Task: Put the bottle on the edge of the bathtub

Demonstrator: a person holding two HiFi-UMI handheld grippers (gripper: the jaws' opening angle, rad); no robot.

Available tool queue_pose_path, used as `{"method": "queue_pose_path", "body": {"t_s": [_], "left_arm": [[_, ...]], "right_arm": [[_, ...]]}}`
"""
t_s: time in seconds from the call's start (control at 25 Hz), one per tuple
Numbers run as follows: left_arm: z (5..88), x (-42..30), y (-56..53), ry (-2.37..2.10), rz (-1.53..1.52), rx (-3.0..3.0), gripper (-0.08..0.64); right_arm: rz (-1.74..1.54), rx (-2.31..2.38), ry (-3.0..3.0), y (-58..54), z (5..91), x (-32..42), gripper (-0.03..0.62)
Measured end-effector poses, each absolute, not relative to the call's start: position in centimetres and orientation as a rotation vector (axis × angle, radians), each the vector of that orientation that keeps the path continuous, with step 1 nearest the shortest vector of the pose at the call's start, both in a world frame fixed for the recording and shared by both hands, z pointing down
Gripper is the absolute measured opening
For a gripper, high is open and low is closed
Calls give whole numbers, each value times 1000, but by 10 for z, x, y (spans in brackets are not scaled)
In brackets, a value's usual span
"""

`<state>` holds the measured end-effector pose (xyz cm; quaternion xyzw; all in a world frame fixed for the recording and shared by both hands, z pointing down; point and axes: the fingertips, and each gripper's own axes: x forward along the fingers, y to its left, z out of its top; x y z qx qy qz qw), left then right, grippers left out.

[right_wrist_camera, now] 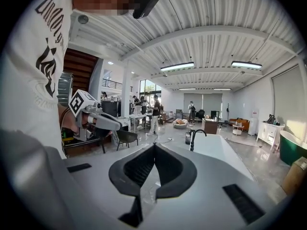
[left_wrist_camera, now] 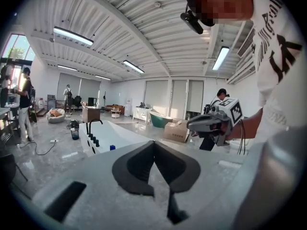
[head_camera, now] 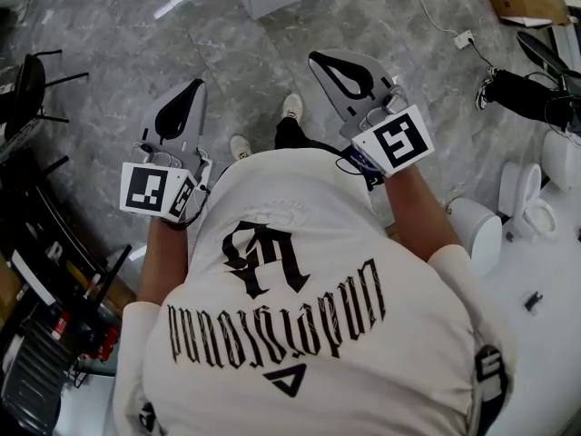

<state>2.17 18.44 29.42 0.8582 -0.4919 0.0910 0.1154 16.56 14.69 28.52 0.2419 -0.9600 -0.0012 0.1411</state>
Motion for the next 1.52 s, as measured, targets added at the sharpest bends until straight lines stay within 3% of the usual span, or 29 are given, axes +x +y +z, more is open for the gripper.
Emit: {"method": "queue_pose_path", "body": {"t_s": [0.8, 1.52], "left_arm": [[263, -113, 305, -1479, 139, 2568, 15], [254, -122, 331, -1438, 113, 2583, 15]], "right_arm": [[-115, 855, -2787, 277, 244, 61, 15], [-114, 996, -2816, 309, 221, 67, 15]]}}
